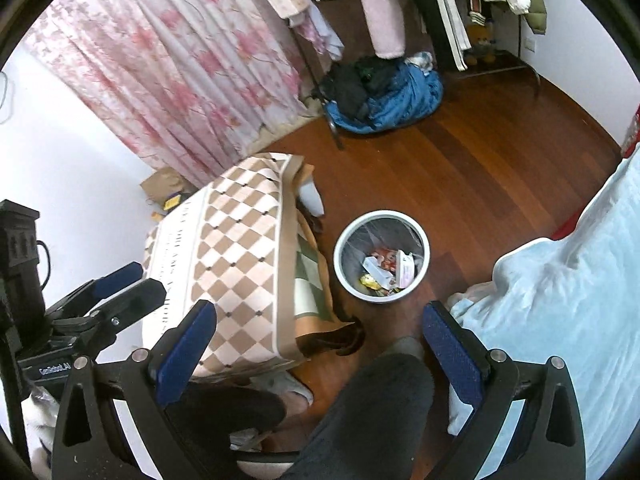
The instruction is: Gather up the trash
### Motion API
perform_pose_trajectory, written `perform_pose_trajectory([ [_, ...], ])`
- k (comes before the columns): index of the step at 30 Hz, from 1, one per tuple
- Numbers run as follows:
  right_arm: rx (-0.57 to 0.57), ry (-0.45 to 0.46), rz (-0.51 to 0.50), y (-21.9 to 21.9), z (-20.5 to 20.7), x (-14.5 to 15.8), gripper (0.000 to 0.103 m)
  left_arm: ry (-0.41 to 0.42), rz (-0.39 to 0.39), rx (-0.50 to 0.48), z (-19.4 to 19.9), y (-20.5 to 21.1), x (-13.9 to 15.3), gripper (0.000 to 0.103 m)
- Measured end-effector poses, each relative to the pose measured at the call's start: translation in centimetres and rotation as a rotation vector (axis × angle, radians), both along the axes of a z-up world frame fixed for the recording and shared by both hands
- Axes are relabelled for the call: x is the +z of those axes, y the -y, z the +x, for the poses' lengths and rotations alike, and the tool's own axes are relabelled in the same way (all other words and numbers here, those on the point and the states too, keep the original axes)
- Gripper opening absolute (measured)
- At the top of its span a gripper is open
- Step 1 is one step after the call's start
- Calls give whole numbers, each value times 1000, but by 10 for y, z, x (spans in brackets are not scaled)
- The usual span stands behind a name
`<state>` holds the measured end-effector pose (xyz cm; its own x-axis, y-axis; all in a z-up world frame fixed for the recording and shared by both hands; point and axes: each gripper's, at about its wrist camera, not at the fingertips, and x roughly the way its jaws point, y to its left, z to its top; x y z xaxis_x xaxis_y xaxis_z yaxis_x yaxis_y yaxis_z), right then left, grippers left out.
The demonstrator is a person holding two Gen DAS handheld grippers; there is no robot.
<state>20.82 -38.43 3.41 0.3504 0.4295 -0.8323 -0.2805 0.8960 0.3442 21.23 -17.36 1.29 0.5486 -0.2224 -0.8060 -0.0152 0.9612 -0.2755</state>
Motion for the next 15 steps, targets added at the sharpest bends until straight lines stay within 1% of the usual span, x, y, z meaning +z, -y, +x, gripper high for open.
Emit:
perform_pose_trajectory([
  [4,21,0,18,0,-11,12,103,5,-20,-13,-11,-4,8,99],
  [7,31,0,23,-1,-18,18,103,16,-19,-20,-18,-5,15,99],
  [15,42,-1,15,-3,-25,19,103,34,-23,-10,-27,-7,22,100],
])
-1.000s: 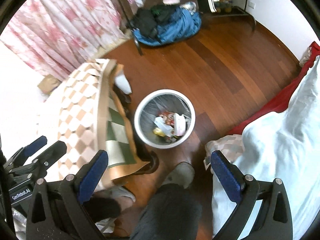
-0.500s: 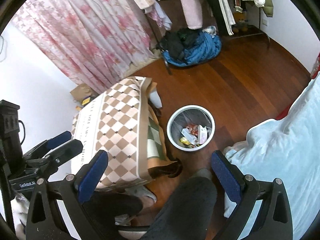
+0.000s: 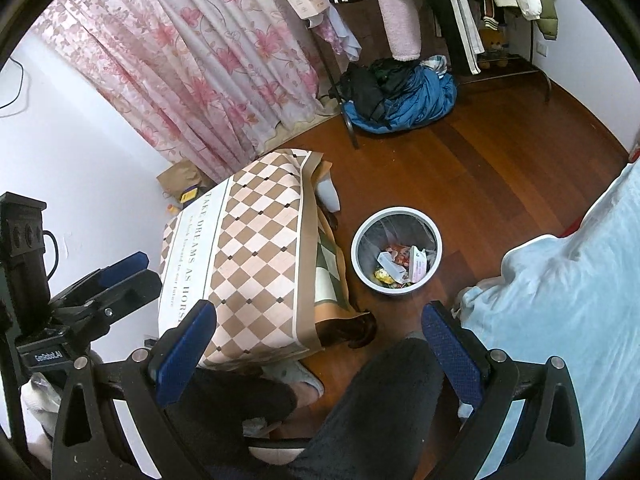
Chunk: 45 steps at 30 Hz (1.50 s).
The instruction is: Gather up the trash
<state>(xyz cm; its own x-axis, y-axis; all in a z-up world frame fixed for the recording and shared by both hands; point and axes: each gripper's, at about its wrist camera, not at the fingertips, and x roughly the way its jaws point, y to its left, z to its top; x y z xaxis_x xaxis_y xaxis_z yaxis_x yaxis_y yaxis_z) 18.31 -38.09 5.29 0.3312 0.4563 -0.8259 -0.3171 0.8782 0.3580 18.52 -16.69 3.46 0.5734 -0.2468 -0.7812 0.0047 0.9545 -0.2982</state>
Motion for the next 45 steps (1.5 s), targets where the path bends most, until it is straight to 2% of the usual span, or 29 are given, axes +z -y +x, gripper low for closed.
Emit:
perform_pose_trajectory([
  [4,-4,1,-14,-2,1,-2,103,1,11,6,0,0,0,103],
  [19,-22,30,-72,-1,-2,1,103,-2,28,24,3,4,-6,103],
  [45,-25,32,-79,-2,-7,0,103,-4,26,12,-2,3,-9,103],
])
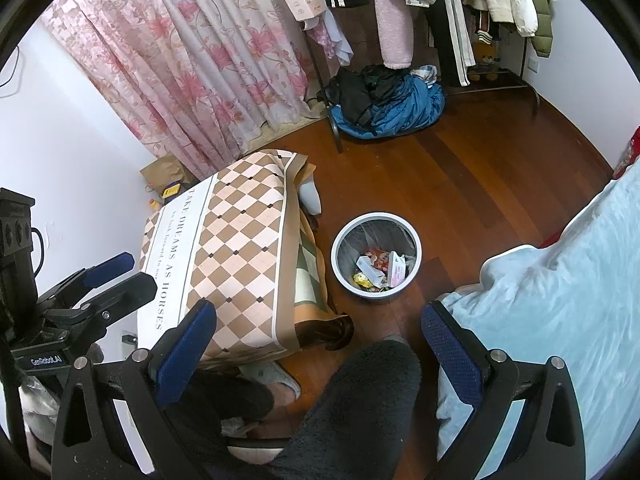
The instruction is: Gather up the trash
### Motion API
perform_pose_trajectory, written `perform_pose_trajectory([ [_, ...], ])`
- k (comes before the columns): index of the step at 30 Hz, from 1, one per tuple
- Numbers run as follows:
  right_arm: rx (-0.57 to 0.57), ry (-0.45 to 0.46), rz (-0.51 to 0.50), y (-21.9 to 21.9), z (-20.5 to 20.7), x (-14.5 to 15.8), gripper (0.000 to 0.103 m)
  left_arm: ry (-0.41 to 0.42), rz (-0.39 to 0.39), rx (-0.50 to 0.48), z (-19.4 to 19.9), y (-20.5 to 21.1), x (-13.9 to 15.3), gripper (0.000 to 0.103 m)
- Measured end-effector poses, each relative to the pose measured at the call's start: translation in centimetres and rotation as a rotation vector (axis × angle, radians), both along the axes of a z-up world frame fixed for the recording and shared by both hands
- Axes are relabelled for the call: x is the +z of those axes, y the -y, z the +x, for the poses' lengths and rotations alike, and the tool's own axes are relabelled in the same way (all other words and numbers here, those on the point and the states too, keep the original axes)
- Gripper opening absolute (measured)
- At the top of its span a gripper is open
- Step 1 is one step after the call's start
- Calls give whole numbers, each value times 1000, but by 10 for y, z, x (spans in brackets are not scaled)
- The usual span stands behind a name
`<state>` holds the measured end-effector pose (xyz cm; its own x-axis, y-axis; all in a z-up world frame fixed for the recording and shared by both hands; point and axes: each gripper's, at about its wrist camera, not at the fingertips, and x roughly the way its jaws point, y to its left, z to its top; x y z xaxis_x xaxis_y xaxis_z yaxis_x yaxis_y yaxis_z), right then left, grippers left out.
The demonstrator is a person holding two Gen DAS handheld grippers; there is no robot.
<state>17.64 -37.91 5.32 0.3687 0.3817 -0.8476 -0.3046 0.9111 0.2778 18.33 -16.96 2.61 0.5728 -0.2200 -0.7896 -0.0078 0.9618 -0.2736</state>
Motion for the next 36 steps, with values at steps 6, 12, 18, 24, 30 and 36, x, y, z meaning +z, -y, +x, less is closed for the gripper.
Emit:
perform_pose_trajectory([
  [6,-1,-1,-1,-2,-1,0,103,-3,-1,5,-1,0,-1,103],
  [12,1,-1,0,-3,-2,1,103,-1,0,4,-1,-2,0,103],
  [18,20,-1,-3,-2,-3,2,103,0,-2,14,-1,-3,0,103],
  [24,24,-2,-3,-2,-6,3,103,-1,-2,10,-1,-5,0,103],
  [30,23,-1,-5,-5,-6,3,103,-1,-3,9,-2,-6,-1,103],
  [36,23,-3,-4,-7,-6,3,103,5,-8,17,-2,-6,1,103],
])
